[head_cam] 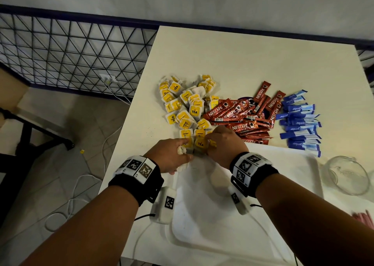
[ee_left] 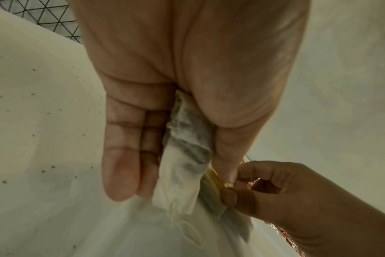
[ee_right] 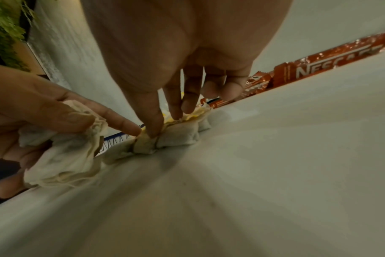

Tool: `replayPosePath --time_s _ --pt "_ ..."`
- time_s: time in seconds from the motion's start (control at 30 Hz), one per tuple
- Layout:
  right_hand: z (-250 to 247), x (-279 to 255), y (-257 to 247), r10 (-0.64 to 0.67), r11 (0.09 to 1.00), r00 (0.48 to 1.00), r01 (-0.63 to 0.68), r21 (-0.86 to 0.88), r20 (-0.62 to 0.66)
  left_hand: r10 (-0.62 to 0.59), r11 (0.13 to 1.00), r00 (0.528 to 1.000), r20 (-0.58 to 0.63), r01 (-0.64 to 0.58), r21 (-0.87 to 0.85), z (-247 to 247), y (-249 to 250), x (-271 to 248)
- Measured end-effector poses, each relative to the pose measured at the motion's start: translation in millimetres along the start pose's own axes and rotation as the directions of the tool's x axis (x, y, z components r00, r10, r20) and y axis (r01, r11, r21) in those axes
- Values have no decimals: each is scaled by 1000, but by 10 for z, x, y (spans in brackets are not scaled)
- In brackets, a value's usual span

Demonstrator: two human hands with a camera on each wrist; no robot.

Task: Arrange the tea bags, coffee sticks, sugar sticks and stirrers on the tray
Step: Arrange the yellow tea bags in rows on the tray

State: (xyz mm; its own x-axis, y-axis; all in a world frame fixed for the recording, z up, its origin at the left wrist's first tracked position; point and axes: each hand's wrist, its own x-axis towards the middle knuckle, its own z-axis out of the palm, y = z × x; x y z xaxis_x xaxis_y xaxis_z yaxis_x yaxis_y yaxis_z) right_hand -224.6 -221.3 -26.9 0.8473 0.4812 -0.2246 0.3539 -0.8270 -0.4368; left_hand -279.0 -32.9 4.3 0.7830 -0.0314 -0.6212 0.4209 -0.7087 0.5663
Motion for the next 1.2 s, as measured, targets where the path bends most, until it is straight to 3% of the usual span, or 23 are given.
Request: replayPosePath --time_s 0.13,0.43,0.53,0.6,0.67,0.7,0.77,0.87,0.97,1.1,1.2 --pt "-86 51 -67 35 998 996 -31 -48 82 2 1000 1000 4 -2 -8 2 -9 13" --pt "-86 89 -115 12 999 996 -10 -32 85 22 997 1000 -4 -22 -69 2 -28 18" --pt "-102 46 -123 -22 1000 1000 22 19 13 50 957 997 -66 -67 -281 1 -63 -10" --pt "-145 3 -148 -60 992 995 69 110 -83 3 784 996 -85 -55 -618 -11 -80 -62" --pt "-219 -33 -205 -93 971 984 124 205 -151 -17 496 999 -27 -15 -868 -7 -87 -125" --pt "-258 -53 -245 -116 957 978 157 245 -176 -3 366 1000 -2 -1 -930 6 -90 -153" --pt "-348 -106 -337 -153 928 968 210 308 -199 5 192 1000 11 9 -981 26 -75 -208" --pt "-451 -188 -443 -202 902 954 269 336 -221 10 79 999 32 31 -996 69 -1 -239" --pt "-517 -244 -468 -236 895 933 318 314 -271 21 28 999 47 47 -999 99 86 -269" --pt "-575 -310 -414 -208 917 943 280 285 -258 26 -45 997 67 68 -997 143 150 -305" --pt "-618 -372 -356 -313 893 923 366 263 -222 10 -87 996 92 92 -992 179 206 -328"
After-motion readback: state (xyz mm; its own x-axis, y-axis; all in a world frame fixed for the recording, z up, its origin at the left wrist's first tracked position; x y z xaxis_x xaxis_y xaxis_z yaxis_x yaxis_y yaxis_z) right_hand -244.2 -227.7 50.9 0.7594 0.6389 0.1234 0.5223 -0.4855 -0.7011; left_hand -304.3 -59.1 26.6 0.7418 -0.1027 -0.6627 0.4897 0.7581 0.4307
